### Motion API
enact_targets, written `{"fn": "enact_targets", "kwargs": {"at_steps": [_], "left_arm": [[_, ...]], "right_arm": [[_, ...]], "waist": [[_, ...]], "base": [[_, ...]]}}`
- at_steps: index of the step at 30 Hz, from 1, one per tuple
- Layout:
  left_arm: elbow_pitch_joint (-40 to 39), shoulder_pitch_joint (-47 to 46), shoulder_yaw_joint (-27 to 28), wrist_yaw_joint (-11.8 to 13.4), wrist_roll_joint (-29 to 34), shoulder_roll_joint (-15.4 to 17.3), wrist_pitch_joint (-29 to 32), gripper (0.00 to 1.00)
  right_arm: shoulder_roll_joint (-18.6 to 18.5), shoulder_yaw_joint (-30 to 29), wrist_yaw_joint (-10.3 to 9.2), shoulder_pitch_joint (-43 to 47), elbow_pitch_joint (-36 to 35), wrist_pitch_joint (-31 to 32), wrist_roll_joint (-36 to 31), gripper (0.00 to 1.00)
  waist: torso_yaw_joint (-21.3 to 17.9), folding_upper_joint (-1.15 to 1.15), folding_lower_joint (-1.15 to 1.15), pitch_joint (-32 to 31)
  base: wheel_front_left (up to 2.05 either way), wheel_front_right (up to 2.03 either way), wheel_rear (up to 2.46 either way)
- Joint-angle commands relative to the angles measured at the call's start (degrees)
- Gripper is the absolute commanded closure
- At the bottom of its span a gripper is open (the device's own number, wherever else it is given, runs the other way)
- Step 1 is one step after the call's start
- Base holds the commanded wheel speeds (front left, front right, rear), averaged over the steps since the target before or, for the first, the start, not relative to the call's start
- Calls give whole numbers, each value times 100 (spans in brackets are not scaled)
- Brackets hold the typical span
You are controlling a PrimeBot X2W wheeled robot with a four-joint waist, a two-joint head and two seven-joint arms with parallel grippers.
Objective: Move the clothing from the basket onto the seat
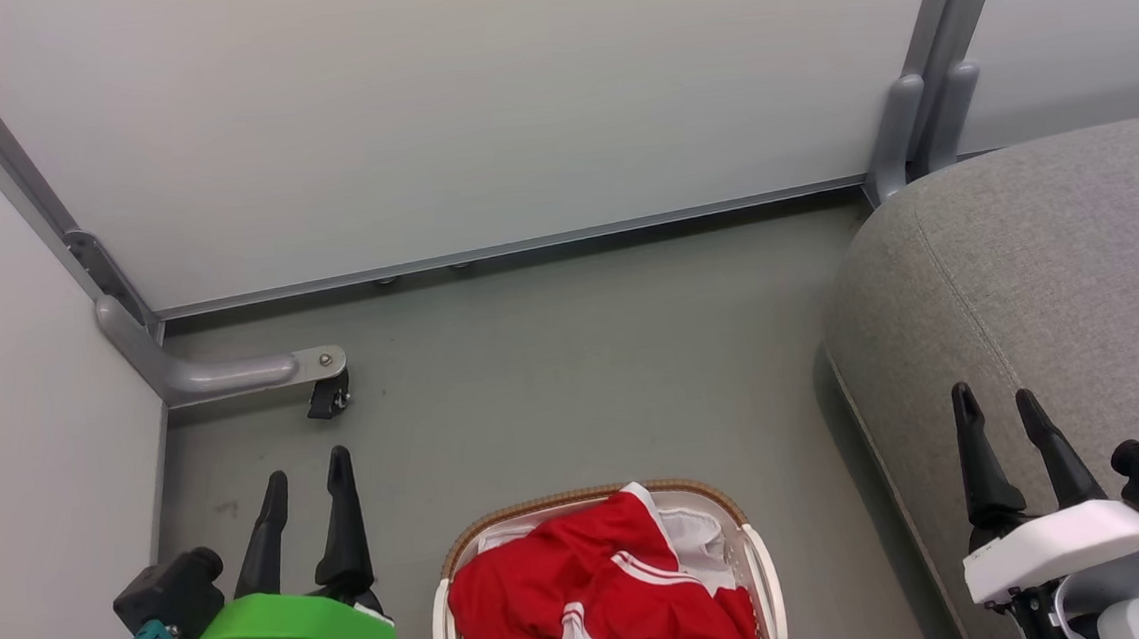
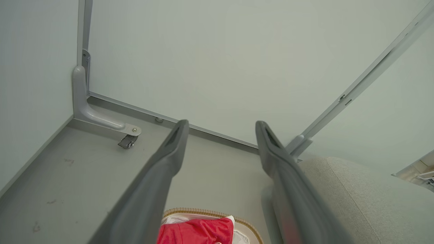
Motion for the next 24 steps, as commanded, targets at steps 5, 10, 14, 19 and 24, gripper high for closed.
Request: {"fn": "enact_targets", "kwargs": {"at_steps": [5,10,14,19,24], "left_arm": [[5,53,-29,14,325,44,-112,0],[23,58,-63,27,566,47,-181,0],[54,69,-97,37,721,48,-231,0],[141,84,-100,40,923,49,-284,0],[217,117,-122,47,1110,51,-343,0]], "right_arm": [[-45,22,3,73,-27,-111,-394,0],[-46,25,2,83,-52,-176,-694,0],[-49,44,2,86,-55,-227,-917,0],[-51,70,3,85,-39,-285,-1155,0],[-53,87,3,101,-44,-339,-1397,0]], "waist": [[8,0,0,4],[20,0,0,8],[33,0,0,12],[49,0,0,18],[62,0,0,24]], "base": [[0,0,0],[0,0,0],[0,0,0],[0,0,0],[0,0,0]]}}
